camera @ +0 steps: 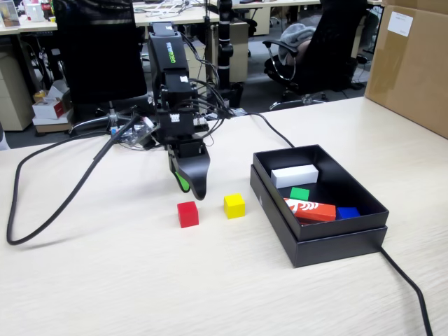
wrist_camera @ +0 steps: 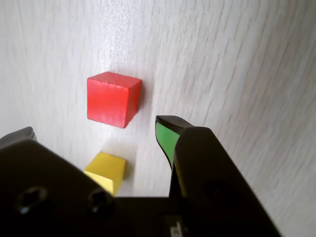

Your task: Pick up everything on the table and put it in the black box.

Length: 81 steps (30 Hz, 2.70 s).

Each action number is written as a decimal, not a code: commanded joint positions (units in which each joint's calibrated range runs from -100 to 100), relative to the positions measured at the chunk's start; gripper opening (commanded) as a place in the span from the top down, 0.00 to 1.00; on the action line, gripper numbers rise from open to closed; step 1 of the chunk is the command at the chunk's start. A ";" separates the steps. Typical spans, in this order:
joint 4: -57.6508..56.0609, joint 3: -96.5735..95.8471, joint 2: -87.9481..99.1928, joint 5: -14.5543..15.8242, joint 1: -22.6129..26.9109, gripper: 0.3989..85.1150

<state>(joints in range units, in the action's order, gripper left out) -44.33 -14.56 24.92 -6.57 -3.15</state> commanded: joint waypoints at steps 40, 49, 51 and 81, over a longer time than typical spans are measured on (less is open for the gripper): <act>11.11 -1.31 -7.08 5.37 -0.93 0.51; 12.32 -2.67 -7.65 5.47 -1.03 0.65; 12.41 -2.85 -7.65 5.27 -1.12 0.69; -6.77 21.18 24.59 8.06 14.90 0.92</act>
<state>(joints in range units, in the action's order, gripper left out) -50.83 -3.24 53.27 1.05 10.43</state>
